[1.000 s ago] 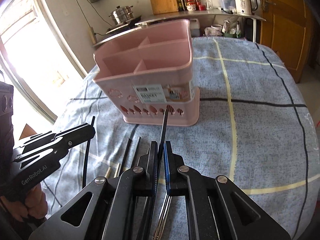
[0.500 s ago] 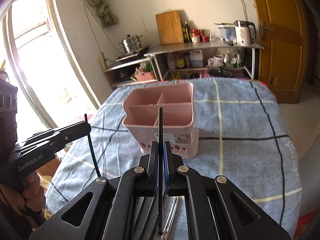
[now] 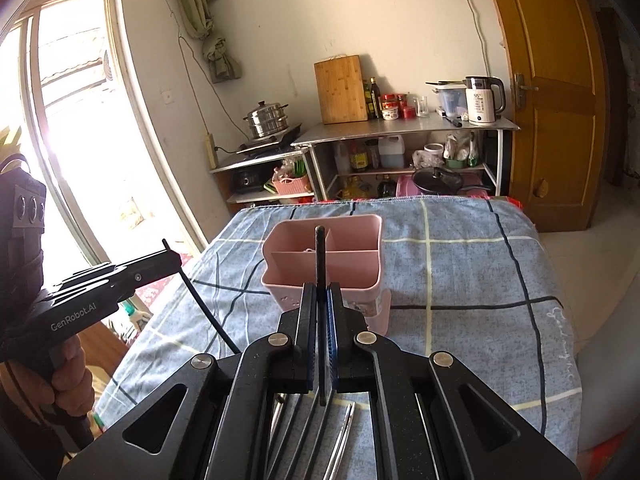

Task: Organize utensils
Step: 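Lift the held black chopsticks with both tools and carry them over the pink basket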

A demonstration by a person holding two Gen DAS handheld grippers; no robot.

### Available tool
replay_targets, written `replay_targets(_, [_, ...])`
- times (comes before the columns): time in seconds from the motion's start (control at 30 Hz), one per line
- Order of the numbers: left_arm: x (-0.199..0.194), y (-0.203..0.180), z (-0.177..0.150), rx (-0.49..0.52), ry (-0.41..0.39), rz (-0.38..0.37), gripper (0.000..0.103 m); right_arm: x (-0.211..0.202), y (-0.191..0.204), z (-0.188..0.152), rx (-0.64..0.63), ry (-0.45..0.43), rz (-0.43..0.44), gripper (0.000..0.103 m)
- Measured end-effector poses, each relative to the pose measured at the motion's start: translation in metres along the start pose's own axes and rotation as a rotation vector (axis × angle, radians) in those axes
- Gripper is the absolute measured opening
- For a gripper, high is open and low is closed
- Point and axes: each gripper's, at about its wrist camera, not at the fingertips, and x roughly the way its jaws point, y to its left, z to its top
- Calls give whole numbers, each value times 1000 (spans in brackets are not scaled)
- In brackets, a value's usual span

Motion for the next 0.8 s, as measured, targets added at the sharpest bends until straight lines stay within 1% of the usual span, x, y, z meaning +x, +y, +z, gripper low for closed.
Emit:
replay_targets(0.2, [4, 10, 9, -37, 13, 0, 4, -3, 0, 6, 7, -8, 2, 5])
replay_targets(0.33, [0, 18, 22, -60, 0, -7, 4, -5, -1, 15, 10, -22, 4, 5])
replay_targets(0.67, [-14, 27, 80, -83, -77, -12, 4, -15, 4, 62, 4, -108, 10, 5])
replay_targets(0.8, [-15, 29, 104, -92, -109, -12, 4, -13, 8, 80, 3, -137, 18, 5])
